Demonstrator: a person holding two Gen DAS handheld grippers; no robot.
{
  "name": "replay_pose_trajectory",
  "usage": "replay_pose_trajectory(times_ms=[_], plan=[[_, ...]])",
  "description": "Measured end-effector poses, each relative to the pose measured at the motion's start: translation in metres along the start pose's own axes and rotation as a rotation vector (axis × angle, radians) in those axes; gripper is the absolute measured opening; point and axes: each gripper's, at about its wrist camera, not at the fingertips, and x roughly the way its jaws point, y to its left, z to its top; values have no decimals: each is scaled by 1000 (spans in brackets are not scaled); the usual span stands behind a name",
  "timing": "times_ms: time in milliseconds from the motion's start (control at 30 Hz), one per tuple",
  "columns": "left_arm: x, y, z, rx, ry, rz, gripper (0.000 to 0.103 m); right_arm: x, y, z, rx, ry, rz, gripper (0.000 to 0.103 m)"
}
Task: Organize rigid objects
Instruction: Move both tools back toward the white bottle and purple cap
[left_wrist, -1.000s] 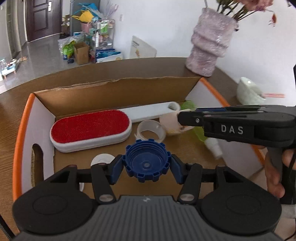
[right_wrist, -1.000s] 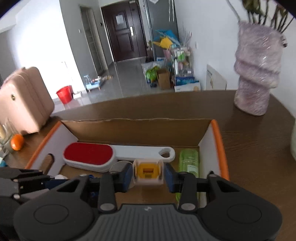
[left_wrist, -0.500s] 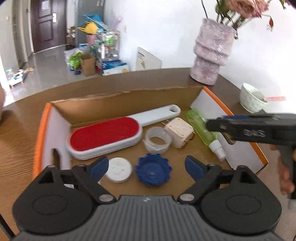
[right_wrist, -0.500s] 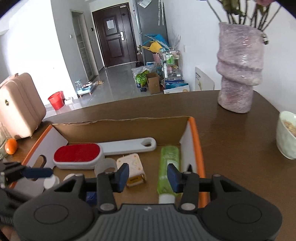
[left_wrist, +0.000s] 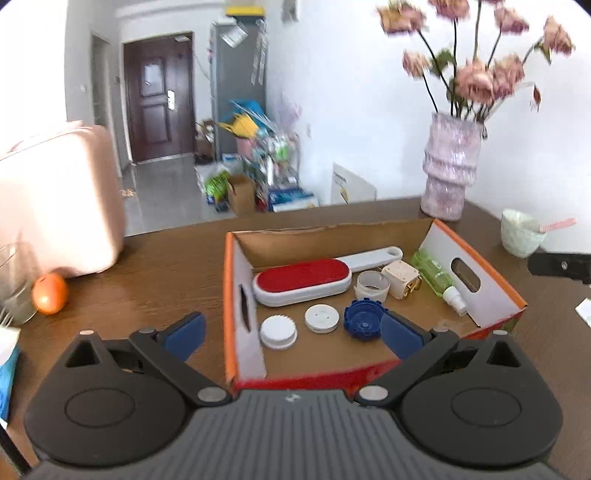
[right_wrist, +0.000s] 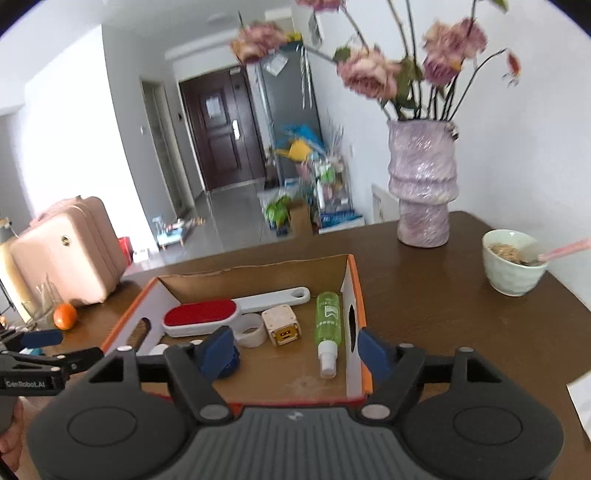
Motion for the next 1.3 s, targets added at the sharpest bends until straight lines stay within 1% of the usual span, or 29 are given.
replay_pose_trajectory(times_ms=[233,300,367,500,700,833,967,1033,1067,1100,1167,1200,1300], plan=[[-68,9,-39,-59,-134,23,103,-64,18,-46,5,-128,-9,75],[-85,10,-51,-73,-158,25,103,-79,25,-62,-14,-164,-22,77],[-100,8,-62,-65,-178,31,103,-95,31,-79,-35,-193,-40,78],[-133,3,-89,-64,-238,50,103,-126,41,-112,-72,-224,-42,80],[-184,-5,-134,-58,-326,79,103,-171,48,-155,-63,-256,-44,84],[-217,-12,-163,-10,-384,102,103,-204,56,-181,-76,-293,-58,88],[-249,-13,-197,2,-426,85,103,-232,63,-207,-92,-313,-69,89],[-261,-13,-214,-2,-425,99,103,-246,66,-225,-107,-325,-87,90],[-267,-12,-223,-10,-421,100,103,-252,67,-234,-102,-333,-78,91],[-272,-12,-233,-21,-415,98,103,-253,70,-236,-92,-345,-59,93],[-281,-11,-246,-22,-406,106,103,-252,82,-231,-115,-329,-35,92],[-285,-11,-252,-13,-408,108,103,-252,88,-232,-127,-338,-24,92],[-289,-7,-259,0,-410,110,103,-253,96,-240,-162,-338,7,93]])
